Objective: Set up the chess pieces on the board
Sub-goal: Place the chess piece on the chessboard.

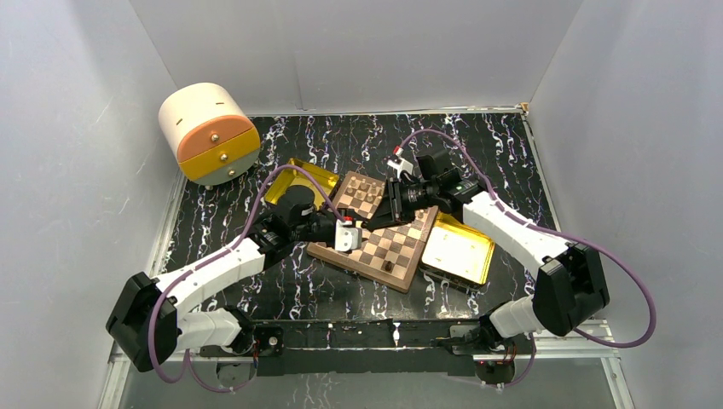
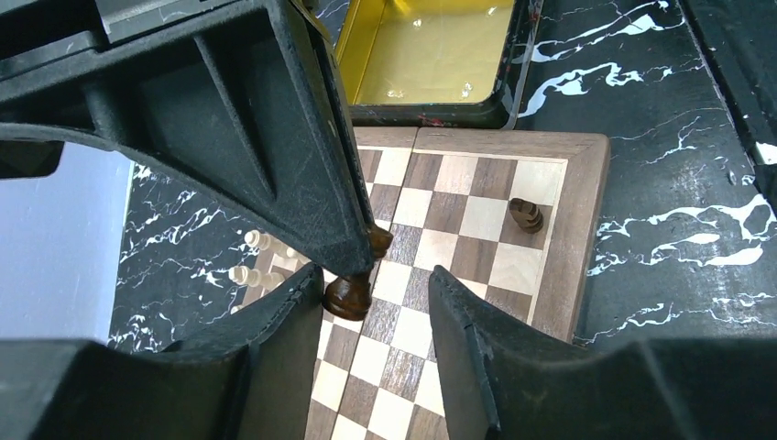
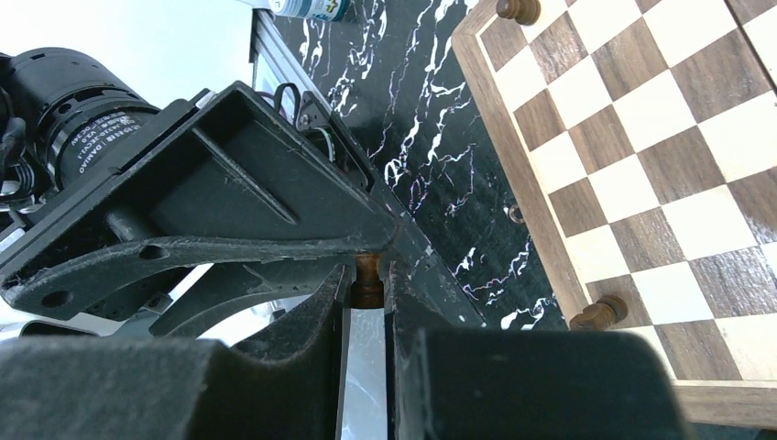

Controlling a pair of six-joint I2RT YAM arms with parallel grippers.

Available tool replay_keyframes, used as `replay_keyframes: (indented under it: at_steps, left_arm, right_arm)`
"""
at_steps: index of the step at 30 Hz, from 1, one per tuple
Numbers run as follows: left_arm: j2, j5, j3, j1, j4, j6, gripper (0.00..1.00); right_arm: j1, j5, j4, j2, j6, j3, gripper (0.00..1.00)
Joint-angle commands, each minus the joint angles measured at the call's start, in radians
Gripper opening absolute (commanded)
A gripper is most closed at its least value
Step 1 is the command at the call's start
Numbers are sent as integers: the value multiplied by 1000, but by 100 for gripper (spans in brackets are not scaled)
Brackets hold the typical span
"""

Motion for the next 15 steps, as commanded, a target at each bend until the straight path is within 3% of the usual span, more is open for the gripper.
replay_keyframes:
  at_steps: [1,10,15]
  left_arm:
    - [-3,14,35,-13,-3,-13,43]
    - [1,-28,47,-16,-9,-103,26]
    - [11,-81,66,-17,-1,-222,15]
  right_arm:
    - [7,-41,67,-1,6,-5,12]
    - [8,-9,68,-28,-2,-20,13]
    - [8,88,184,-123,53,-87,23]
